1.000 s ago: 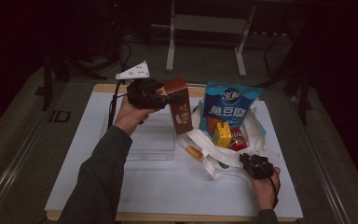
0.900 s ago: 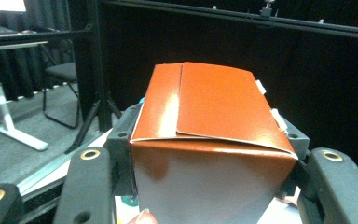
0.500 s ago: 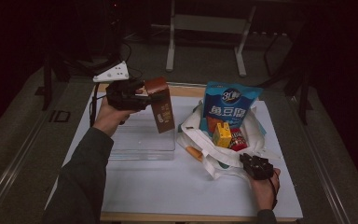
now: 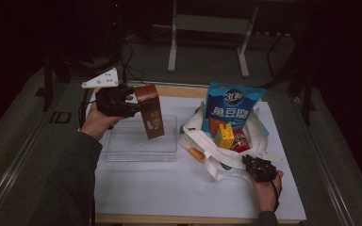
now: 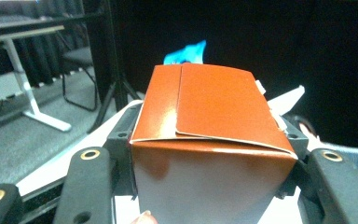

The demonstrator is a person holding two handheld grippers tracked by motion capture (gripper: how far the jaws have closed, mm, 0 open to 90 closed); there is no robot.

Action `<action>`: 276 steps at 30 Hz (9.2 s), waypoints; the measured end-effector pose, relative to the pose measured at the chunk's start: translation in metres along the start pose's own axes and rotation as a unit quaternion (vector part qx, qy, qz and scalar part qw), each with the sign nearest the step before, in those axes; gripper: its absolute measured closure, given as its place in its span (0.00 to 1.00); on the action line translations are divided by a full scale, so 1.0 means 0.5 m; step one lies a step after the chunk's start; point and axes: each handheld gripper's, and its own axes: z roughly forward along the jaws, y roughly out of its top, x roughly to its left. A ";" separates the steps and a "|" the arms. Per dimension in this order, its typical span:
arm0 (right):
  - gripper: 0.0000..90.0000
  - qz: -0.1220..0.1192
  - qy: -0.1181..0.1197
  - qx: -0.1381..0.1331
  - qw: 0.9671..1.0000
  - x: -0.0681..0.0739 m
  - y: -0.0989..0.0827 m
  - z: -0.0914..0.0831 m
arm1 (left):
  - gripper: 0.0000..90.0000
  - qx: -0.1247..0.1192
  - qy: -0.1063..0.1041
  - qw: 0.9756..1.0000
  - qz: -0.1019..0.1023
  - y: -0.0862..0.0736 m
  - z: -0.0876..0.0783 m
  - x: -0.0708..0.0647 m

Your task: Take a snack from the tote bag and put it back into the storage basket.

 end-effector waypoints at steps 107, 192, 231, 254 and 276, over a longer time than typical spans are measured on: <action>0.87 -0.007 -0.006 -0.001 1.000 0.004 -0.001 -0.001 | 0.33 0.396 -0.057 0.916 0.012 -0.162 0.271 -0.043; 0.87 -0.006 -0.005 -0.002 1.000 0.003 -0.001 -0.001 | 0.52 0.228 -0.057 0.969 -0.071 -0.069 0.337 -0.085; 0.86 -0.004 0.001 0.008 1.000 0.000 0.004 -0.001 | 0.59 0.218 -0.026 0.975 -0.043 -0.087 0.433 -0.113; 0.84 -0.001 0.000 0.002 1.000 -0.001 0.001 -0.001 | 0.38 0.238 -0.034 0.971 -0.005 -0.078 0.505 -0.119; 0.83 0.005 0.009 0.002 1.000 -0.004 0.001 -0.001 | 0.16 0.271 -0.049 0.961 0.013 -0.091 0.558 -0.098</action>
